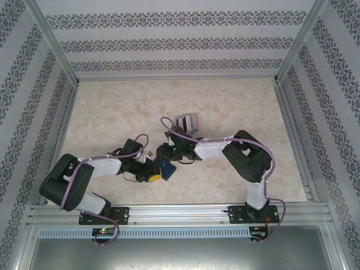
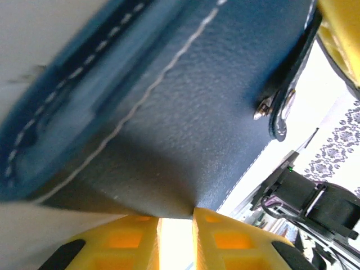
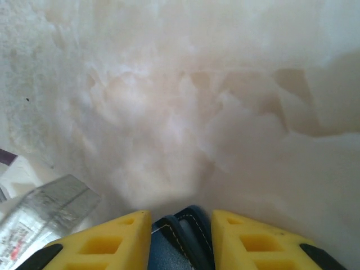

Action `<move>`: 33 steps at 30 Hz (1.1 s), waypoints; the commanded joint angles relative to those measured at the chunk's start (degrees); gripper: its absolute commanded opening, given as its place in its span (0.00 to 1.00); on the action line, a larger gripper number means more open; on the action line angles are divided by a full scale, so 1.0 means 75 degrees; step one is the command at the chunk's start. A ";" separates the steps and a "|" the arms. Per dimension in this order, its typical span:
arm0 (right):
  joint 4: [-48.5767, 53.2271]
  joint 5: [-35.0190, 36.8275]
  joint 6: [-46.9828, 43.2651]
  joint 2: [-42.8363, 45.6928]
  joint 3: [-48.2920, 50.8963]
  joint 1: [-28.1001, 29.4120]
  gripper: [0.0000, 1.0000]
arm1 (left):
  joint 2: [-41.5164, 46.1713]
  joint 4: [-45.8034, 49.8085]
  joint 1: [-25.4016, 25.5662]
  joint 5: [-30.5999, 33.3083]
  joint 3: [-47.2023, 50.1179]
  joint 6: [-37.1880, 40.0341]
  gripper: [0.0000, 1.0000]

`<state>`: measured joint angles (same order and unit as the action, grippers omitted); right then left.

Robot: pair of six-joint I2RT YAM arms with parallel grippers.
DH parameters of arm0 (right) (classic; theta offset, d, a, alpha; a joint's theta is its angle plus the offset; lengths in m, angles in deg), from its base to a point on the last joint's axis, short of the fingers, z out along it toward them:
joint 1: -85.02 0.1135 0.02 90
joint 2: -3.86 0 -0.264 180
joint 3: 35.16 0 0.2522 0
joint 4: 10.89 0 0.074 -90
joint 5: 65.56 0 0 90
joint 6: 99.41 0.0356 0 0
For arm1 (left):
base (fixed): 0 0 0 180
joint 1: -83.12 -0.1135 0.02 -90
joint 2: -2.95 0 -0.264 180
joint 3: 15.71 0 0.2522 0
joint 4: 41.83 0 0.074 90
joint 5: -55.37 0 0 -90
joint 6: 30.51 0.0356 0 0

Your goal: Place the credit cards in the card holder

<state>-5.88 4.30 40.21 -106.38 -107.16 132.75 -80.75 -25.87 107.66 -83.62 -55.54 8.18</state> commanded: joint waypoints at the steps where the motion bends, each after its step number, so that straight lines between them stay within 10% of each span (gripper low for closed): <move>1: 0.0783 0.0571 -0.0974 0.0581 -0.0042 -0.0052 0.37 | 0.0013 -0.0247 0.0107 0.0145 -0.0206 -0.0115 0.17; 11: 0.3699 0.1356 -0.4484 0.1433 -0.0408 0.0157 0.39 | 0.0902 0.1069 -0.0411 0.0836 -0.0278 0.0466 0.16; 28: 0.4915 0.2131 -0.5286 0.0234 -0.1815 0.0969 0.42 | 0.0568 0.1292 -0.1057 0.0873 -0.0473 0.0448 0.19; 33: 0.5081 0.2467 -0.5319 0.0108 -0.1960 0.0987 0.30 | 0.0480 0.1270 -0.1063 0.0881 -0.0504 0.0478 0.19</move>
<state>29.66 19.36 1.22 -104.48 -120.19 139.92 -76.43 -18.20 100.25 -77.02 -58.03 10.21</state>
